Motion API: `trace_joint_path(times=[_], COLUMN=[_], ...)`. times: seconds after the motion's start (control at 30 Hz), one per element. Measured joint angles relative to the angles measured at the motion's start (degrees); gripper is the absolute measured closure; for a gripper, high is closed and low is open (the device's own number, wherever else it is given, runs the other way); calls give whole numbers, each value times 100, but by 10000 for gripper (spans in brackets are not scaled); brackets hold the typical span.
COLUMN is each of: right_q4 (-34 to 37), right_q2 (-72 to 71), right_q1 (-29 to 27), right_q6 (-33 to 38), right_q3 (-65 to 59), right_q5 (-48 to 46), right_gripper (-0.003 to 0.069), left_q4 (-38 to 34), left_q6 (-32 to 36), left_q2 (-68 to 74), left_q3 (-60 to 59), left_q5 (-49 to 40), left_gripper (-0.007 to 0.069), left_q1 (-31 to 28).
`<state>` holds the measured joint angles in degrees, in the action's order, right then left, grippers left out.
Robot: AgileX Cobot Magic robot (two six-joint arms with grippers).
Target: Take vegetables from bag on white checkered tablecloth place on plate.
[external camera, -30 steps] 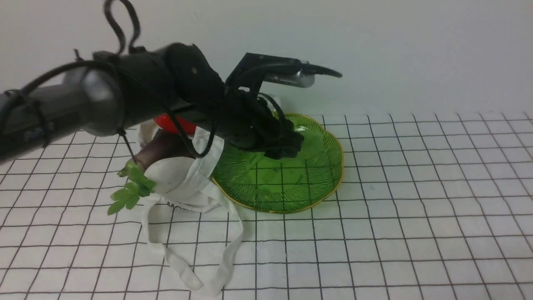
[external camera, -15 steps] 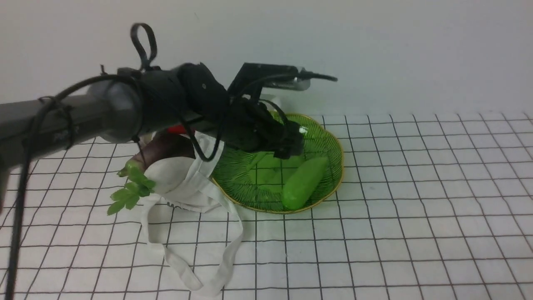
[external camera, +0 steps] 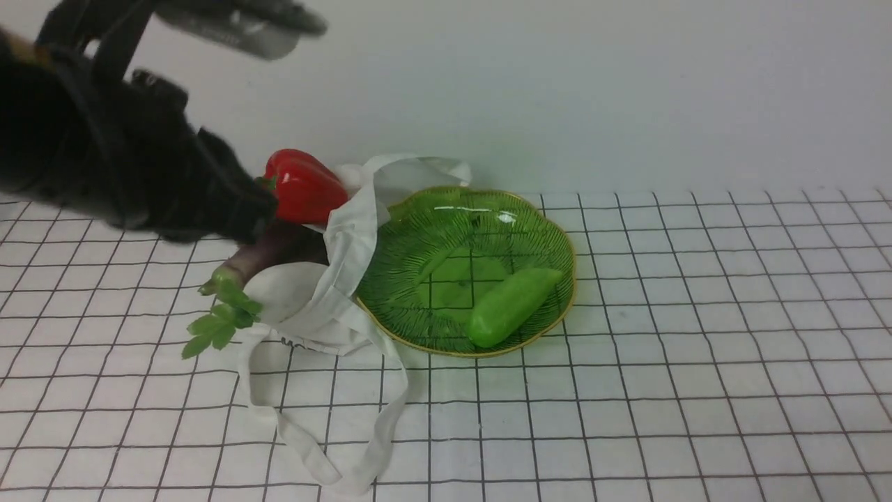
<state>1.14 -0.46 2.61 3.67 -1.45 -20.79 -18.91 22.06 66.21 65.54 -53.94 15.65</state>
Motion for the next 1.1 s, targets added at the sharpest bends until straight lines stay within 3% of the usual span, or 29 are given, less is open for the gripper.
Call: trace_joint_path(times=[0.17,0.4,0.83,1.1], right_q4=[0,0,0,0], right_q2=[0,0,0,0], right_q1=[0,0,0,0], right_q6=[0,0,0,0], right_q3=[0,0,0,0], right_q5=[0,0,0,0], right_gripper=[674,674,674,674], left_q4=[-658,-1721,-1732,-630], left_q6=[0,0,76,-22], left_q2=[-1304,-2404,-2575,-3125], left_q3=[-2084,-3817,-4397,-4783], left_q5=[1653,3584,3782,4122], left_gripper=[632,632,632,632], left_q1=[0,0,0,-10])
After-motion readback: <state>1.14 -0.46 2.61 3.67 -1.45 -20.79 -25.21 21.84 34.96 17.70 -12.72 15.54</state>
